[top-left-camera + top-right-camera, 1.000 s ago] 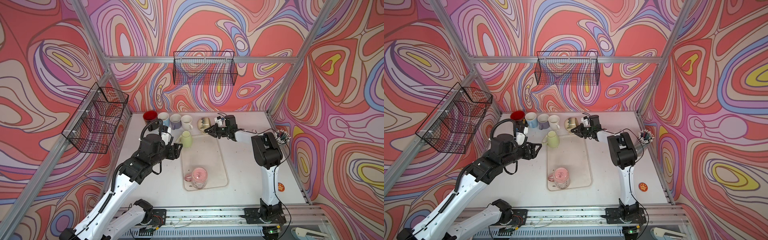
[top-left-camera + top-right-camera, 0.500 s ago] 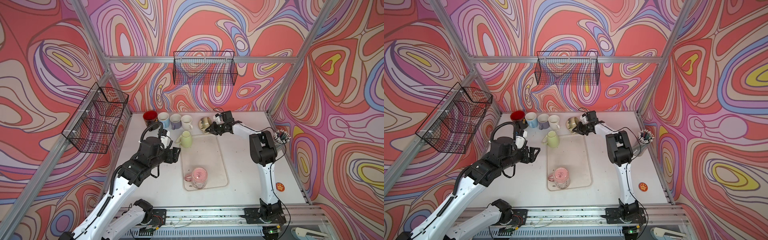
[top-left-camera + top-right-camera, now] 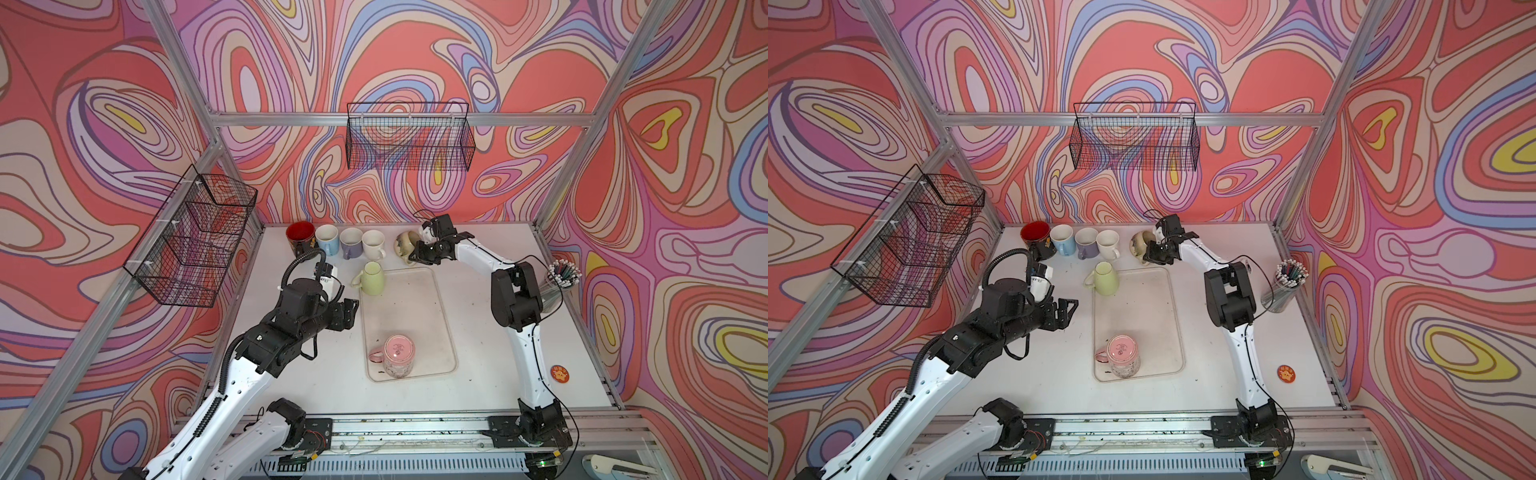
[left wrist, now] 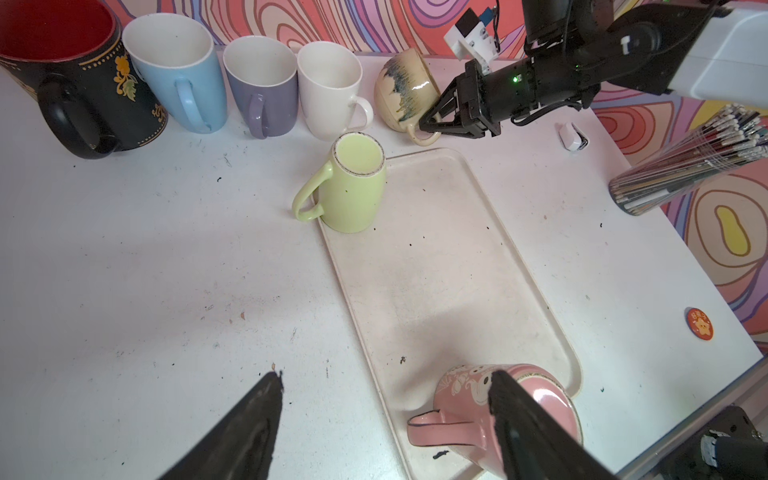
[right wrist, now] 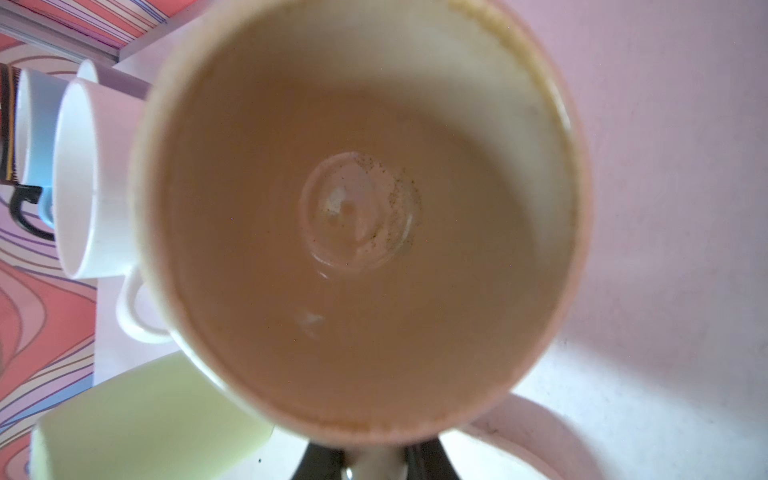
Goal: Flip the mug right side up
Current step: 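Carry the cream mug upright with the right gripper beside the white mug, then lower the cream mug onto the table and open the right gripper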
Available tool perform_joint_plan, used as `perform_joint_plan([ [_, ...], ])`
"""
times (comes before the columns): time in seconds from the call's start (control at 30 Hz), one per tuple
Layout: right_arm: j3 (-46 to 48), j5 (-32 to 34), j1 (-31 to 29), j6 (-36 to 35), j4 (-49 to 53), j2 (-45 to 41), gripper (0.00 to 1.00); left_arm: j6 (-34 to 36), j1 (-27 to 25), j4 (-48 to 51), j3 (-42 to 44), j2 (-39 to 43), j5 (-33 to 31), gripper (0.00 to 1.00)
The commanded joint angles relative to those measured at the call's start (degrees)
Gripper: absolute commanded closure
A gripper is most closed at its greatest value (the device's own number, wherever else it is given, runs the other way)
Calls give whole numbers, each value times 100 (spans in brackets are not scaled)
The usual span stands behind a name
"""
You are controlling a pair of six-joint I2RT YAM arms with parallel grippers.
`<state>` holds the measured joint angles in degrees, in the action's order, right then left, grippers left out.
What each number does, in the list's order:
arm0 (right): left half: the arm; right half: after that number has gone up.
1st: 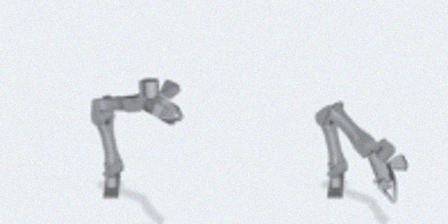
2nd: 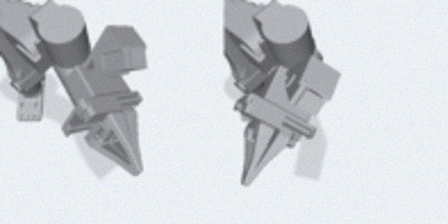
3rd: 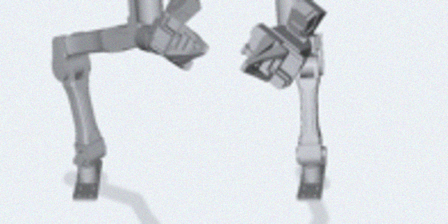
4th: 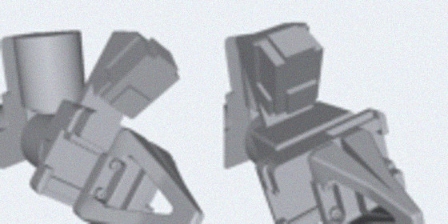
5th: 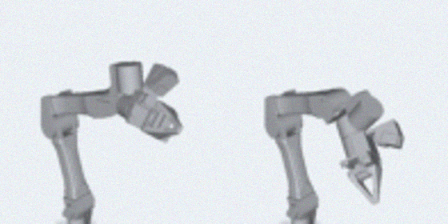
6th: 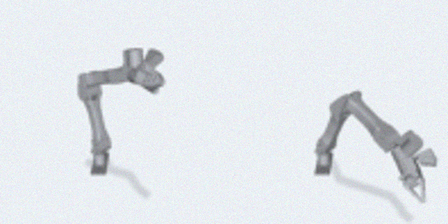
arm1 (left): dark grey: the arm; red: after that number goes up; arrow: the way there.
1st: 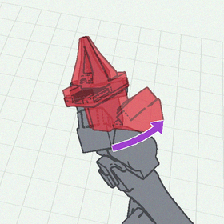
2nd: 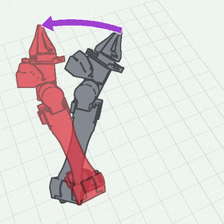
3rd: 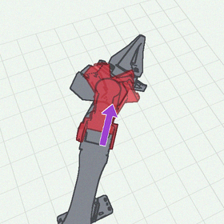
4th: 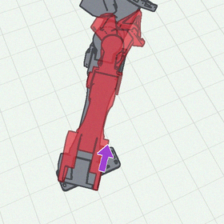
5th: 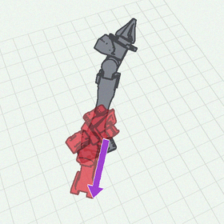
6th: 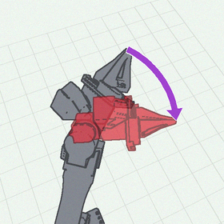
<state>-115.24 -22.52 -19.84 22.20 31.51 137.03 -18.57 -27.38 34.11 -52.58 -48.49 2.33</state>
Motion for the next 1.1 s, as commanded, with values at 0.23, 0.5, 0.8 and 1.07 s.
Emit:
perform_joint_plan([
  [0.23, -1530, 1223, -492, -734, 1127, 783, 100, 196, 30, 103, 150, 207, -154, 18],
  [0.5, -2286, 1874, -670, -1009, 1783, 1032, 100, 240, 23, 78, 197, 279, -149, 18],
  [0.8, -2336, 2059, -680, -1042, 1885, 857, 100, 266, 22, 86, 193, 296, -110, 18],
  [1.07, -2380, 2020, -699, -954, 1850, 735, 100, 273, 28, 106, 199, 322, -141, 18],
])
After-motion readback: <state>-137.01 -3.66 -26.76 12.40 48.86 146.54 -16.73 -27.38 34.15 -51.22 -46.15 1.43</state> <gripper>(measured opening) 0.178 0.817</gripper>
